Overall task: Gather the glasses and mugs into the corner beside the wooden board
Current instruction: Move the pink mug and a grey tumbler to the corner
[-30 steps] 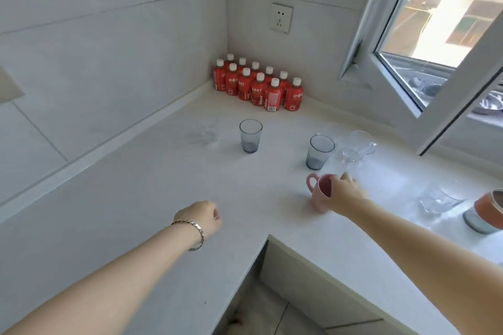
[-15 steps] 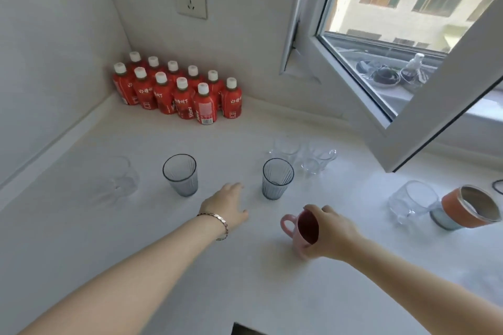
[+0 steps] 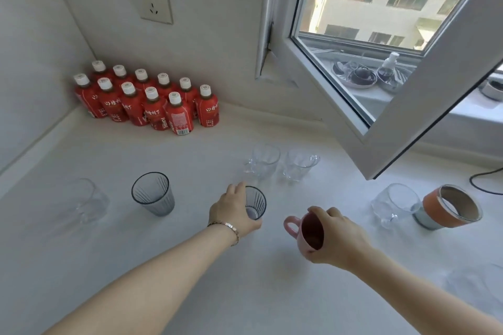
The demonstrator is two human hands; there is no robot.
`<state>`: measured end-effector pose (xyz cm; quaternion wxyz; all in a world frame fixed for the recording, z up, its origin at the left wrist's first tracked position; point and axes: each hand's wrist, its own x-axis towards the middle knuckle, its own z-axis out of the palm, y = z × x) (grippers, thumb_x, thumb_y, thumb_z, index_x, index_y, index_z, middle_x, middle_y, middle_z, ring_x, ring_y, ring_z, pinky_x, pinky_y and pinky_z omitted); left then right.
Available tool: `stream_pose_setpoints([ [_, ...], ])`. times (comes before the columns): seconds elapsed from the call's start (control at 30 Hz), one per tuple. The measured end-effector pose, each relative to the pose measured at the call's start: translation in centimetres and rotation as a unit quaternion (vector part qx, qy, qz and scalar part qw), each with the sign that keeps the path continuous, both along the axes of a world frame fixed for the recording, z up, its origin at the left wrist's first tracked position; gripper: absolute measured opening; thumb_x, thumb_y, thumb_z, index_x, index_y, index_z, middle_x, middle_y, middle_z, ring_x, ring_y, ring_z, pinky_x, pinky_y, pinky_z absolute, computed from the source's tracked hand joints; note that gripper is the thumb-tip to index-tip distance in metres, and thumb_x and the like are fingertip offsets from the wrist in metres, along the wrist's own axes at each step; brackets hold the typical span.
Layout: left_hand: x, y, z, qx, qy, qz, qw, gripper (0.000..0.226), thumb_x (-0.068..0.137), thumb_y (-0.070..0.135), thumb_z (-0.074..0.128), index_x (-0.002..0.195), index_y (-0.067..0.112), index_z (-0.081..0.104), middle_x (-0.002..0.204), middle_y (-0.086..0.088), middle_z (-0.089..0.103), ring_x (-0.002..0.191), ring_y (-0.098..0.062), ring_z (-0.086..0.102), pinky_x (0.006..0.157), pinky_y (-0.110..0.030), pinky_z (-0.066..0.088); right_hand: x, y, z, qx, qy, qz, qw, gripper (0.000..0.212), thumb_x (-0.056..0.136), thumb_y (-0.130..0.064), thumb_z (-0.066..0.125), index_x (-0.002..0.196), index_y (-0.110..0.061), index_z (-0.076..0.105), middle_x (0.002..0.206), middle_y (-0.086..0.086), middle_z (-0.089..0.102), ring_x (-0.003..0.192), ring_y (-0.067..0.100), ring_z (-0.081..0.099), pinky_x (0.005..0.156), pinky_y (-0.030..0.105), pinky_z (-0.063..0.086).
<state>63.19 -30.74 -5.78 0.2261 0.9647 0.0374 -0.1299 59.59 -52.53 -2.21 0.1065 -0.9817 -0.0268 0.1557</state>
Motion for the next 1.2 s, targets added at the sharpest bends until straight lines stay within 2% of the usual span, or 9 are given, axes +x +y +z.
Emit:
stream_pose_setpoints([
  [0.2, -11.6, 3.9, 1.7, -0.028, -0.007, 0.068, 0.997, 0.088, 0.059, 0.063, 0.067, 0.133, 0.031, 0.033, 0.129, 0.012, 0.046, 0.115, -0.01, 0.055, 0.09, -0.027, 0.048, -3.5, 1.3, 1.2, 0.015, 0.001, 0.074, 0.997, 0.069, 0.063, -0.059, 0.06, 0.125, -0.039, 0.035, 0.107, -0.005, 0.052, 0.096, 0.021, 0.06, 0.078, 0.028, 0.051],
  [0.33, -22.3, 6.5, 3.3, -0.03, -0.039, 0.162, 0.986, 0.086, 0.053, 0.063, 0.071, 0.128, 0.038, 0.037, 0.124, 0.018, 0.048, 0.11, -0.003, 0.057, 0.087, -0.024, 0.05, -7.3, 3.7, 1.6, 0.031, -0.011, 0.156, 0.987, 0.07, 0.062, -0.058, 0.061, 0.124, -0.041, 0.036, 0.108, -0.005, 0.052, 0.097, 0.021, 0.058, 0.075, 0.029, 0.05],
  [0.43, -31.2, 7.9, 4.1, -0.021, -0.061, 0.255, 0.965, 0.09, 0.053, 0.061, 0.074, 0.13, 0.036, 0.037, 0.124, 0.018, 0.048, 0.111, -0.001, 0.056, 0.089, -0.024, 0.05, -11.3, 6.9, 1.7, 0.039, -0.02, 0.24, 0.97, 0.072, 0.062, -0.061, 0.06, 0.127, -0.043, 0.033, 0.11, -0.005, 0.052, 0.099, 0.021, 0.056, 0.069, 0.026, 0.048],
  [0.57, -43.3, 8.8, 5.2, -0.008, -0.075, 0.381, 0.922, 0.088, 0.052, 0.055, 0.079, 0.128, 0.034, 0.041, 0.122, 0.014, 0.05, 0.109, -0.003, 0.056, 0.088, -0.023, 0.05, -18.2, 12.4, 2.1, 0.073, -0.024, 0.344, 0.936, 0.076, 0.063, -0.06, 0.062, 0.13, -0.043, 0.03, 0.114, -0.004, 0.05, 0.103, 0.021, 0.054, 0.072, 0.026, 0.047],
  [0.67, -52.1, 9.3, 6.1, 0.003, -0.067, 0.465, 0.883, 0.089, 0.053, 0.053, 0.08, 0.13, 0.034, 0.041, 0.121, 0.014, 0.05, 0.109, -0.004, 0.055, 0.087, -0.022, 0.048, -24.1, 17.1, 2.6, 0.094, 0.0, 0.409, 0.908, 0.078, 0.063, -0.059, 0.063, 0.131, -0.041, 0.029, 0.117, -0.003, 0.049, 0.104, 0.021, 0.053, 0.077, 0.03, 0.053],
  [0.83, -64.4, 10.5, 7.1, 0.013, -0.056, 0.584, 0.81, 0.088, 0.054, 0.05, 0.079, 0.131, 0.032, 0.04, 0.123, 0.01, 0.05, 0.113, -0.009, 0.054, 0.089, -0.024, 0.045, -34.8, 24.6, 3.3, 0.12, 0.026, 0.525, 0.842, 0.074, 0.064, -0.059, 0.062, 0.128, -0.039, 0.032, 0.115, -0.003, 0.05, 0.099, 0.02, 0.055, 0.079, 0.03, 0.055],
  [0.97, -73.3, 12.2, 7.5, 0.024, -0.059, 0.658, 0.751, 0.088, 0.057, 0.048, 0.08, 0.133, 0.03, 0.039, 0.122, 0.007, 0.05, 0.111, -0.011, 0.054, 0.09, -0.027, 0.046, -43.9, 30.1, 3.5, 0.12, 0.036, 0.597, 0.793, 0.074, 0.063, -0.058, 0.063, 0.128, -0.04, 0.033, 0.116, -0.004, 0.049, 0.104, 0.02, 0.055, 0.082, 0.027, 0.05],
  [1.07, -80.3, 13.9, 7.4, 0.032, -0.071, 0.699, 0.711, 0.086, 0.056, 0.048, 0.081, 0.131, 0.031, 0.041, 0.11, 0.009, 0.048, 0.102, -0.01, 0.054, 0.086, -0.026, 0.046, -50.9, 34.2, 3.3, 0.111, 0.051, 0.639, 0.759, 0.075, 0.063, -0.057, 0.064, 0.129, -0.04, 0.033, 0.116, -0.004, 0.049, 0.102, 0.019, 0.055, 0.084, 0.028, 0.051],
  [1.2, -90.2, 17.2, 6.7, 0.035, -0.059, 0.732, 0.678, 0.086, 0.057, 0.049, 0.079, 0.131, 0.031, 0.039, 0.104, 0.011, 0.043, 0.097, -0.008, 0.052, 0.083, -0.025, 0.045, -60.3, 39.5, 2.8, 0.097, 0.065, 0.668, 0.735, 0.078, 0.062, -0.057, 0.065, 0.13, -0.041, 0.031, 0.117, -0.006, 0.048, 0.102, 0.016, 0.055, 0.082, 0.026, 0.051],
])
